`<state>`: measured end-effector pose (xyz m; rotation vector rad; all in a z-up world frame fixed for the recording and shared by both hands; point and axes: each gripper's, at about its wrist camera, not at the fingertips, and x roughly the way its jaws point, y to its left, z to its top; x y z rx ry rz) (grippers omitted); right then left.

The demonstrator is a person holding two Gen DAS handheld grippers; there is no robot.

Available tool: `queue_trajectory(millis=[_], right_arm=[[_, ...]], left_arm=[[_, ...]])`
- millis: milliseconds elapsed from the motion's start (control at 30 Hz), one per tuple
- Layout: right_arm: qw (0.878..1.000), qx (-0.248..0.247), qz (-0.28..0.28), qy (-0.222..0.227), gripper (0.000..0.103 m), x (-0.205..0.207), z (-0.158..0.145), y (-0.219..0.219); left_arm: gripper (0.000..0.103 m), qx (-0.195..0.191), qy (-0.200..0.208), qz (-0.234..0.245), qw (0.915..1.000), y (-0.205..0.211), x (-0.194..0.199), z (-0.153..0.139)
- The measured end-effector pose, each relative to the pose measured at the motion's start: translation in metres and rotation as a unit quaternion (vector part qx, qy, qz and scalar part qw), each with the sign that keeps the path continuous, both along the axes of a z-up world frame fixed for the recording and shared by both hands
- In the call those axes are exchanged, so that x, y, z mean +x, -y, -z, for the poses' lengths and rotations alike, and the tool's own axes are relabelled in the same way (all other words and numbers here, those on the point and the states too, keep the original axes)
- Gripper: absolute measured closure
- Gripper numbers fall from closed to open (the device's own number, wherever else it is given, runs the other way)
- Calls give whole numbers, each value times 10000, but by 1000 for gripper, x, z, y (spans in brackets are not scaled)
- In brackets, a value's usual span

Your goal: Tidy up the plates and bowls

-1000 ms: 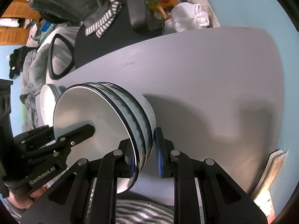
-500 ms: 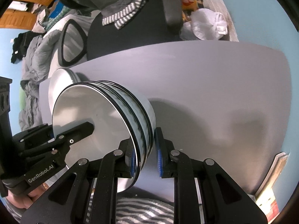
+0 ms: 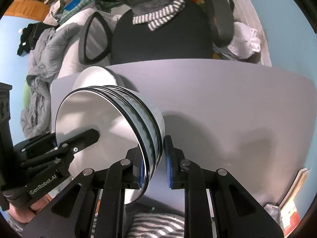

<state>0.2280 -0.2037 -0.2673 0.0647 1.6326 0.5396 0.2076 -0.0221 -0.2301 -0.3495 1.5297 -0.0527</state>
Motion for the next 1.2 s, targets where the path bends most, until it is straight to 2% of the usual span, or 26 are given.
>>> queue_trajectory(millis=[267, 667, 1200], right_arm=[[9997, 14, -235, 90, 85, -5, -4, -46], [9989, -93, -468, 18, 85, -9, 9, -102], [9989, -314, -339, -80, 85, -3, 29, -133]], left_arm=[[82, 62, 51, -151, 9999, -41, -10, -3], [82, 97, -118, -342, 9993, -90, -15, 14], [82, -111, -328, -321, 9989, -117, -8, 44]])
